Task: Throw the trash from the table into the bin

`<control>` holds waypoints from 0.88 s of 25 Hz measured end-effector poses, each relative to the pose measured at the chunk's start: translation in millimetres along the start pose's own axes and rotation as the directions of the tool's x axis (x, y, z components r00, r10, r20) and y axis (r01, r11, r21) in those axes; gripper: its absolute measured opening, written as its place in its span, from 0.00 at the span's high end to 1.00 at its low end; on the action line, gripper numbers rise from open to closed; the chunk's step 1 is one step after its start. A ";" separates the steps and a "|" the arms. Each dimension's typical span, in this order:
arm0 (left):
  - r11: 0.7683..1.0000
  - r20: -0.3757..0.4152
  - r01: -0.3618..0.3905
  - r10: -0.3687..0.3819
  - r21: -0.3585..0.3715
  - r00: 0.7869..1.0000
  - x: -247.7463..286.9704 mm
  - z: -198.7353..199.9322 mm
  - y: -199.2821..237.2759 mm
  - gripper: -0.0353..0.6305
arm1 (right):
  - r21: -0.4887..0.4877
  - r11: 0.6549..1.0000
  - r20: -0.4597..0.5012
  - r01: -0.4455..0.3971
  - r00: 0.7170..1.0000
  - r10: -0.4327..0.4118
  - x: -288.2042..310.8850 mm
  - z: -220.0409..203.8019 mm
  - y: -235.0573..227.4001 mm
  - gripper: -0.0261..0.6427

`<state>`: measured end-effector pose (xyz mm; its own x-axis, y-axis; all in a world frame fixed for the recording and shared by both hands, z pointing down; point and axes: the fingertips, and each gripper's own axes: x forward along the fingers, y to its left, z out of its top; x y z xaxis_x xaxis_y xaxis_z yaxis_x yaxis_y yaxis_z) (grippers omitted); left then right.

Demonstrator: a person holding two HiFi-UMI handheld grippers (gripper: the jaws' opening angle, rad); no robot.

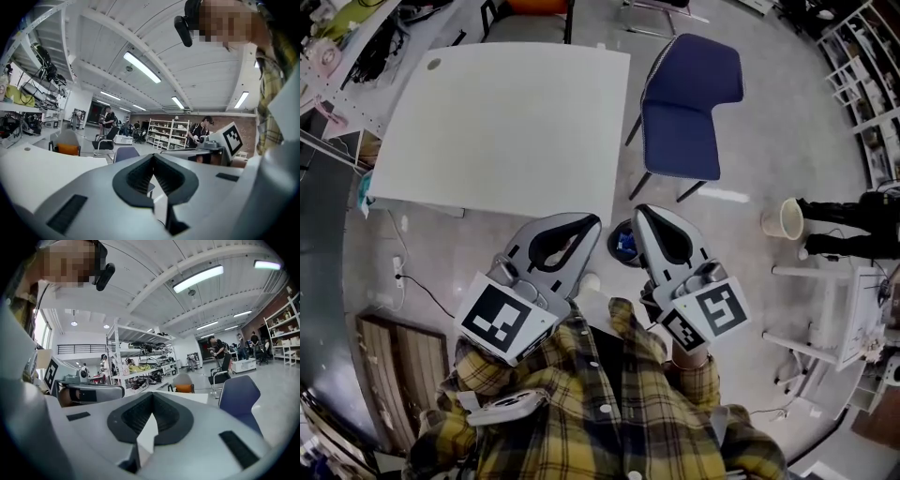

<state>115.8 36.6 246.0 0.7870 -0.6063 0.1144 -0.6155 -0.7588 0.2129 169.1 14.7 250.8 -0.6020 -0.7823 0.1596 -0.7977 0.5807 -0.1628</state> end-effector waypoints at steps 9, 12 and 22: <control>1.000 0.017 0.000 0.000 -0.002 1.000 -1.9 2.6 11.7 0.93 | -0.015 1.000 -0.008 -0.012 1.000 0.012 10.6 0.3 1.7 0.96; 1.000 0.024 0.007 -0.007 -0.001 1.000 1.3 2.9 9.1 0.93 | -0.019 1.000 -0.010 -0.020 1.000 0.020 9.6 0.2 1.5 0.96; 1.000 0.028 0.004 -0.005 0.014 1.000 6.5 9.3 5.1 0.94 | -0.012 0.998 -0.008 -0.055 0.998 0.055 8.0 3.5 2.6 0.96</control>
<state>117.4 26.6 238.8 0.7885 -0.6091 0.0858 -0.6125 -0.7648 0.1995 162.4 9.2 248.2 -0.6456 -0.7472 0.1578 -0.7634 0.6258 -0.1598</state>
